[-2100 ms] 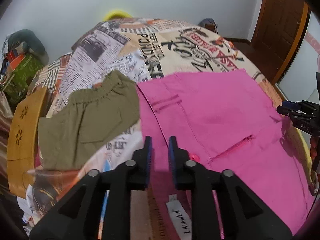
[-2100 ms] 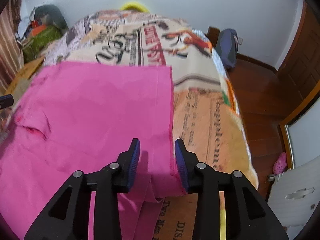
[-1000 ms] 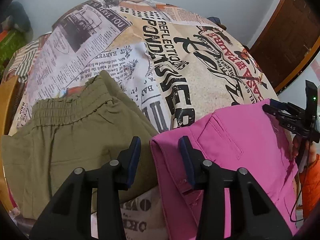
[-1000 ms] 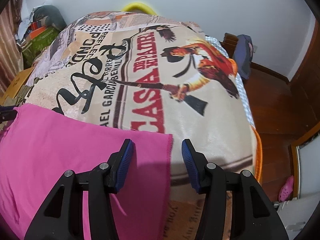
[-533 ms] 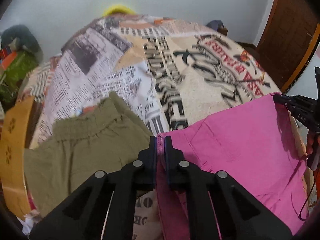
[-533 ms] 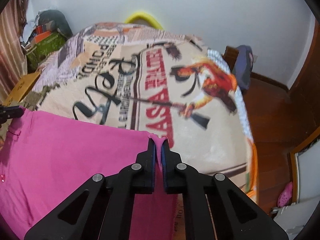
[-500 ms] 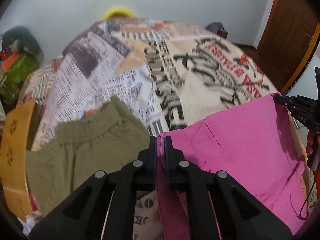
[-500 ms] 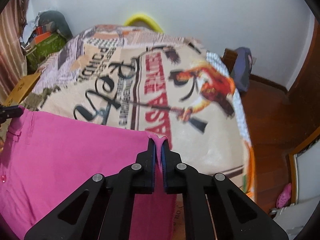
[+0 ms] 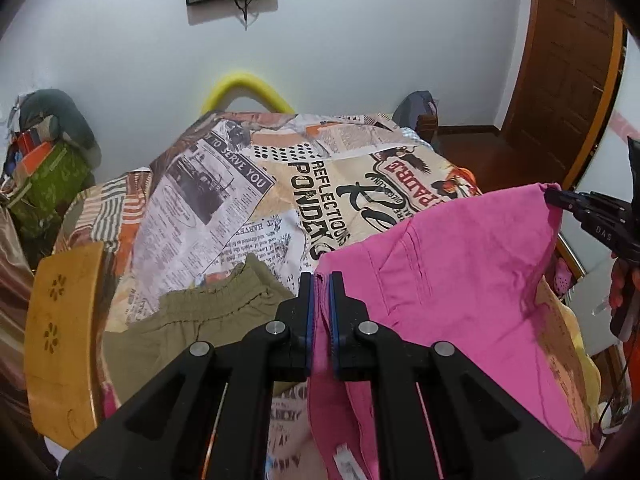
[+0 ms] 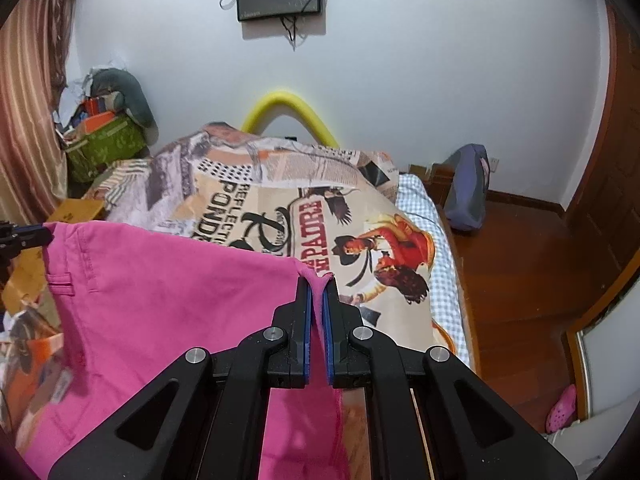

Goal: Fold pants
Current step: 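Lift the pink pants with both tools and fold them over onto themselves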

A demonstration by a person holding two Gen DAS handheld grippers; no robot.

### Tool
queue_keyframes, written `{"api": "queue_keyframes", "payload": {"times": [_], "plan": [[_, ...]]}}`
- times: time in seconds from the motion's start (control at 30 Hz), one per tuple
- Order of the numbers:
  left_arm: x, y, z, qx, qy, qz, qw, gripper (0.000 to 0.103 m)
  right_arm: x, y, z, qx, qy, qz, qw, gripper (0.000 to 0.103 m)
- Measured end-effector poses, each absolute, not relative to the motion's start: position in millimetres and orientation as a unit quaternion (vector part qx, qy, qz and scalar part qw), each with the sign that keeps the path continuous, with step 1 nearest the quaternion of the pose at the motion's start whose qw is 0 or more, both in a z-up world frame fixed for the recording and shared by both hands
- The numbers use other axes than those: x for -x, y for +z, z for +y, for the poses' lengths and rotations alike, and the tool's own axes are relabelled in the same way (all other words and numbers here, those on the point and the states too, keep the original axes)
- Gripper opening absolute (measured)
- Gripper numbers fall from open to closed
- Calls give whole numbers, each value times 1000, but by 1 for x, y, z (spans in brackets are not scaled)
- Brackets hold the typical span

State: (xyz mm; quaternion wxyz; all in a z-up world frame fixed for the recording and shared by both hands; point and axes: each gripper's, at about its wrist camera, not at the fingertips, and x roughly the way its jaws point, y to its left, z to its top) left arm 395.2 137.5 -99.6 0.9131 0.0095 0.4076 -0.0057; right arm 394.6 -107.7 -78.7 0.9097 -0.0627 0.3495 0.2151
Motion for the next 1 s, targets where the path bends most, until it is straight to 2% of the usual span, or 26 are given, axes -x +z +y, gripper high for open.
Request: {"api": "queue_keyframes", "payload": {"times": [0.3, 0.57, 0.7, 0.87, 1.0], "plan": [[-324, -85, 119, -23, -8, 403, 915, 7, -331, -54, -122, 71, 226, 338, 911, 4], [-255, -89, 113, -23, -6, 397, 918, 7, -277, -60, -136, 67, 229, 342, 909, 4], [-220, -100, 109, -26, 2, 395, 918, 2, -247, -72, -148, 51, 240, 352, 903, 4], [-178, -116, 103, -23, -5, 391, 920, 2, -208, -100, -156, 57, 242, 374, 893, 4], [-158, -139, 98, -15, -15, 420, 907, 2, -189, -133, -155, 71, 236, 408, 879, 5]]}}
